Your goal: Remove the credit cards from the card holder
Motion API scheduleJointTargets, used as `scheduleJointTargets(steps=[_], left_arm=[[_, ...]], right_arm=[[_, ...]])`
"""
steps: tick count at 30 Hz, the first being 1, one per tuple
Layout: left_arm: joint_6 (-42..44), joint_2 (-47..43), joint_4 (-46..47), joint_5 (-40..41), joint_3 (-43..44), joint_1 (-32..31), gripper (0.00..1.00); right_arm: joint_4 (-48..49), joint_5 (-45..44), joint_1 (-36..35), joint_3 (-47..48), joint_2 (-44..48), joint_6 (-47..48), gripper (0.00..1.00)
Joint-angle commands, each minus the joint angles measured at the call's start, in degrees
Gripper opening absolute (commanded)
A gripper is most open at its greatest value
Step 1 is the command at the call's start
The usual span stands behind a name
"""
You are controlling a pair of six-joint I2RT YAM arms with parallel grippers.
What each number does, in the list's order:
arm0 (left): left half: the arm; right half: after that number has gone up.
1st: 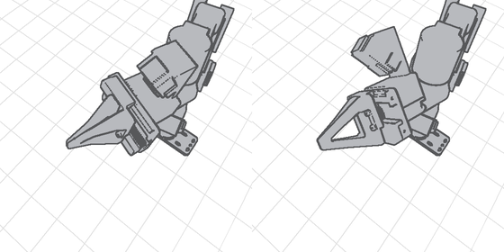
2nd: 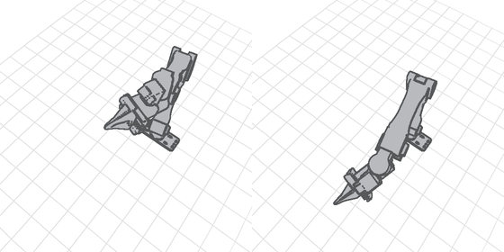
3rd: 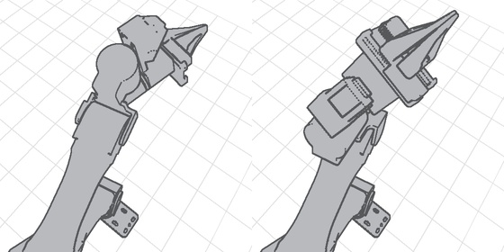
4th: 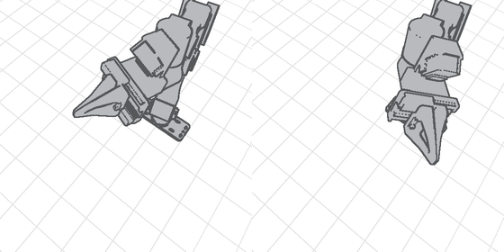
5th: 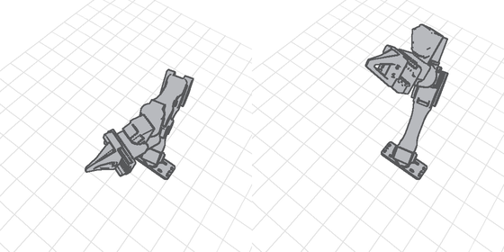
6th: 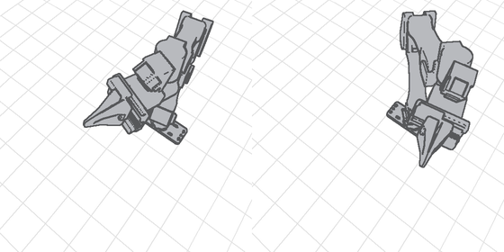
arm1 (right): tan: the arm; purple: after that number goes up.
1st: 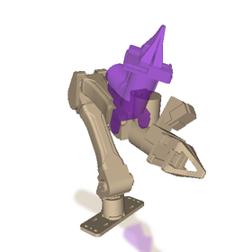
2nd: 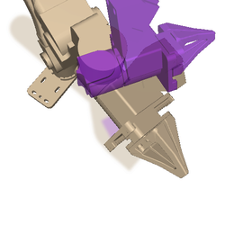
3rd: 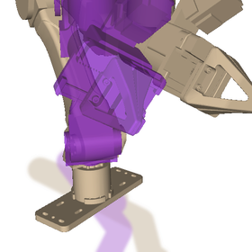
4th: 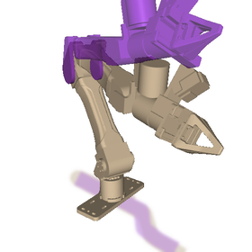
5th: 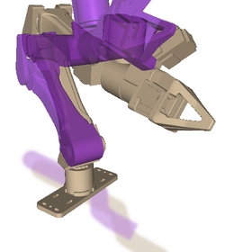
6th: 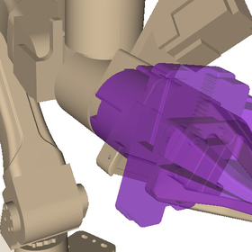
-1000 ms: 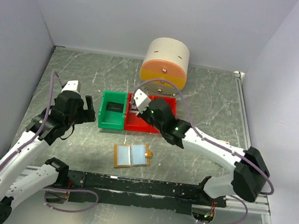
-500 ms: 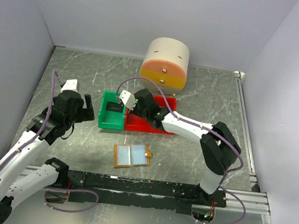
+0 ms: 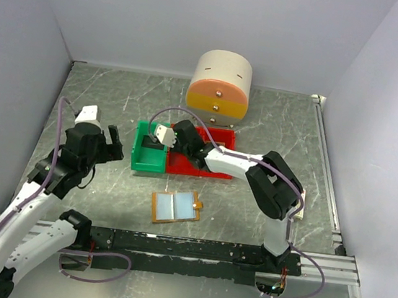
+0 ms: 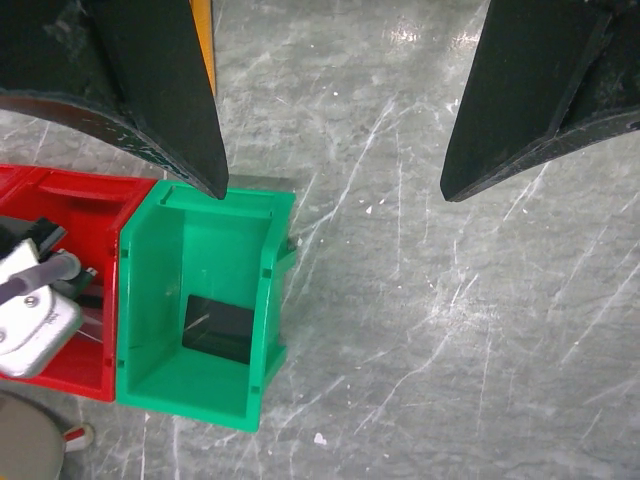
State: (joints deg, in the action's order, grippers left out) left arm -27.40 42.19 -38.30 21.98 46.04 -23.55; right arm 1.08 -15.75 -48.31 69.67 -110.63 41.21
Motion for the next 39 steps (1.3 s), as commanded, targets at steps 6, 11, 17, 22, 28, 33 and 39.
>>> scheduleJointTargets(steps=[6,11,17,22,28,33,39], left_arm=[[0.32,-4.98,1.92,3.24,-0.63,0.31,0.99],[0.55,-5.28,2.22,3.09,-0.84,0.26,0.99],[0.83,-3.59,2.01,2.23,-0.58,0.26,0.99],[1.03,-3.17,2.10,1.93,-0.60,0.27,0.99],[0.33,-3.90,1.60,3.52,-0.58,0.26,0.99],[0.22,-4.13,1.66,3.11,-0.69,0.26,0.99],[0.50,-2.96,1.57,1.85,-0.38,0.30,0.99]], right_arm=[[6.39,-2.74,0.49,-1.12,-3.84,3.16,0.11],[5.81,-1.14,0.48,-1.49,-4.04,2.56,0.14],[5.44,-0.63,0.48,-3.46,-2.85,3.38,0.22],[4.90,-2.05,0.57,-3.95,-2.81,4.09,0.30],[2.86,-0.92,0.58,-3.39,-0.67,2.30,0.45],[2.63,0.58,0.53,-3.78,3.59,-0.50,0.49],[4.70,2.05,0.47,-6.87,12.95,-10.89,0.53]])
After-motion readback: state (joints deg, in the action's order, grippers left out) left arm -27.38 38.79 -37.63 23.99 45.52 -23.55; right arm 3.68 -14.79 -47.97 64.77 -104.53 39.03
